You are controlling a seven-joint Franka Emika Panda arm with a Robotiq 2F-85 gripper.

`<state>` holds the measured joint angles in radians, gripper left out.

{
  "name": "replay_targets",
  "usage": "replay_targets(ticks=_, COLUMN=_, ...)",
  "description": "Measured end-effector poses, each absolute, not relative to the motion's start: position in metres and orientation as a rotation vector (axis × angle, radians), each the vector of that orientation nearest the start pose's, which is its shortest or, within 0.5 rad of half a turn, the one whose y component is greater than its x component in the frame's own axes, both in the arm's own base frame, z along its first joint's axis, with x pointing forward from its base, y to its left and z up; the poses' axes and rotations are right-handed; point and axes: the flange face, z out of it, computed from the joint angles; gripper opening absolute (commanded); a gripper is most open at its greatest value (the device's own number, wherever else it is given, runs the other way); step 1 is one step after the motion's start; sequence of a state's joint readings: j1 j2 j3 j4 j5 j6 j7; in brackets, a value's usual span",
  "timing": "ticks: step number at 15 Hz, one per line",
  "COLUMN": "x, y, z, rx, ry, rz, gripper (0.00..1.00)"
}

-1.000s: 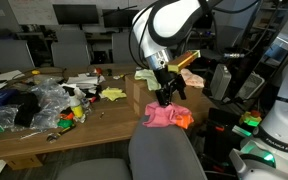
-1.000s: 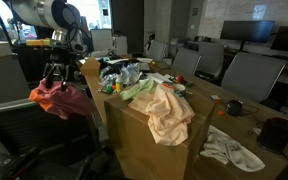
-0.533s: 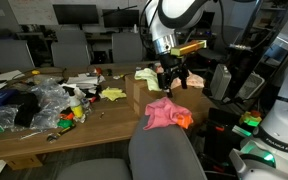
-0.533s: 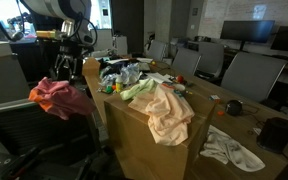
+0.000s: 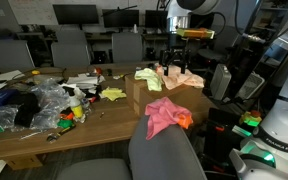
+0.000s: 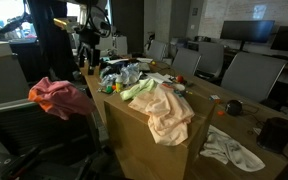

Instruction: Pick up the clothes from the box and put it on the table.

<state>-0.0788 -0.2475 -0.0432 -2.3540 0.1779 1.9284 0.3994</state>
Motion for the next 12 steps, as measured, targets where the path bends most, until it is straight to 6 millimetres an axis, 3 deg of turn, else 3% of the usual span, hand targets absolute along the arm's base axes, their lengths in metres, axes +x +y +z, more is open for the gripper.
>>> replay_targets(ticks=6, x=0.463, y=-0.121, z=0.412, rx=-2.701, ry=1.253, rz=0.009, gripper=1.0)
replay_targets(ticks=12, x=0.491, y=-0.17, z=0.367, rx=-2.563, ry=1.674, rz=-0.154, gripper=1.0)
